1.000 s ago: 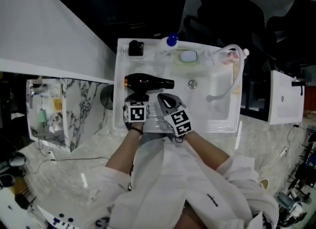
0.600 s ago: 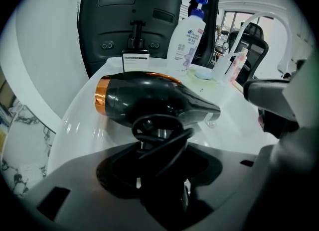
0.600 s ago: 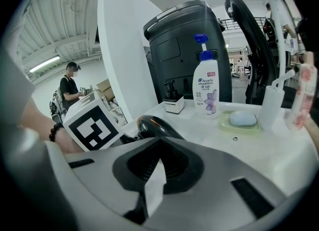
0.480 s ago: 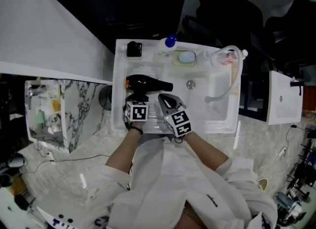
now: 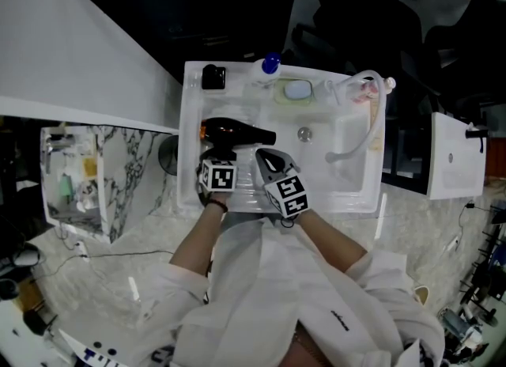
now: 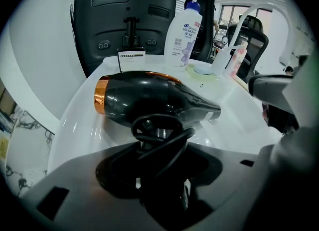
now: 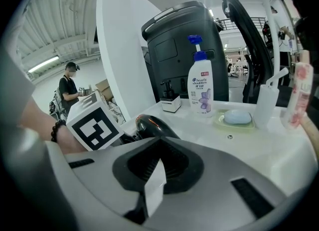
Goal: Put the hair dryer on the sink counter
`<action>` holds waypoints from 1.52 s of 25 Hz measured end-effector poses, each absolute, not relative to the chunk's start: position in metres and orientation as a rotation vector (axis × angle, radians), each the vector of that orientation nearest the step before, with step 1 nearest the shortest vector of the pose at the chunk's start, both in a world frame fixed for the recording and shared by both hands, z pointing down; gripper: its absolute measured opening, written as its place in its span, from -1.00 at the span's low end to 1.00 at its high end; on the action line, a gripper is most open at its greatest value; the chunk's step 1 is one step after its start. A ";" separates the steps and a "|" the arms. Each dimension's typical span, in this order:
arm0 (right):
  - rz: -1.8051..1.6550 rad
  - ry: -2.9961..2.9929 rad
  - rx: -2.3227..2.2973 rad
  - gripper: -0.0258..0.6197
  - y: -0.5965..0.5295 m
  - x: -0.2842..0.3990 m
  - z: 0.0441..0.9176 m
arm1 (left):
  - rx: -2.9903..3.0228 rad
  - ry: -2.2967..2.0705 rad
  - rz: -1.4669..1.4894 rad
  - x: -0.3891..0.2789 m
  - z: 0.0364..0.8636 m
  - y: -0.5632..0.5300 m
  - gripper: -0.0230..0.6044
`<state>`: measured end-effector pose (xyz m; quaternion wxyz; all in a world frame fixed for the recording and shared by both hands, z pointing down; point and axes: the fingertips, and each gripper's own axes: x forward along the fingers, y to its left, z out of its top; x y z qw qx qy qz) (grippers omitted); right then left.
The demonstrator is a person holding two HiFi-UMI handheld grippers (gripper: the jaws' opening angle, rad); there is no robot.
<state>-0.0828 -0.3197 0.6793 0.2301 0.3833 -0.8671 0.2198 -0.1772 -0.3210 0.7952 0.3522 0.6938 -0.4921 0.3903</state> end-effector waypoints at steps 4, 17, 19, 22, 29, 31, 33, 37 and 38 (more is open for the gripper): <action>0.603 -2.388 1.047 -0.87 -0.317 -0.079 0.679 | 1.791 -1.272 1.016 -0.177 0.795 -0.320 -0.12; 0.572 -2.396 1.059 -0.87 -0.317 -0.067 0.667 | 1.792 -1.283 1.019 -0.177 0.791 -0.319 -0.11; 0.567 -2.399 1.060 -0.87 -0.316 -0.068 0.665 | 1.798 -1.286 1.007 -0.176 0.789 -0.319 -0.11; 0.556 -2.406 1.057 -0.87 -0.315 -0.069 0.663 | 1.812 -1.295 1.002 -0.178 0.785 -0.319 -0.11; 0.532 -2.425 1.074 -0.87 -0.313 -0.067 0.648 | 1.840 -1.325 0.988 -0.183 0.762 -0.314 -0.05; 0.528 -2.434 1.084 -0.87 -0.313 -0.066 0.643 | 1.840 -1.328 0.977 -0.185 0.757 -0.310 -0.05; 0.532 -2.436 1.096 -0.87 -0.313 -0.064 0.639 | 1.856 -1.336 0.945 -0.184 0.749 -0.310 -0.05; 0.526 -2.452 1.124 -0.87 -0.315 -0.061 0.625 | 1.888 -1.386 0.855 -0.185 0.716 -0.316 -0.05; 0.525 -2.456 1.131 -0.87 -0.316 -0.060 0.622 | 1.895 -1.407 0.830 -0.187 0.706 -0.318 -0.05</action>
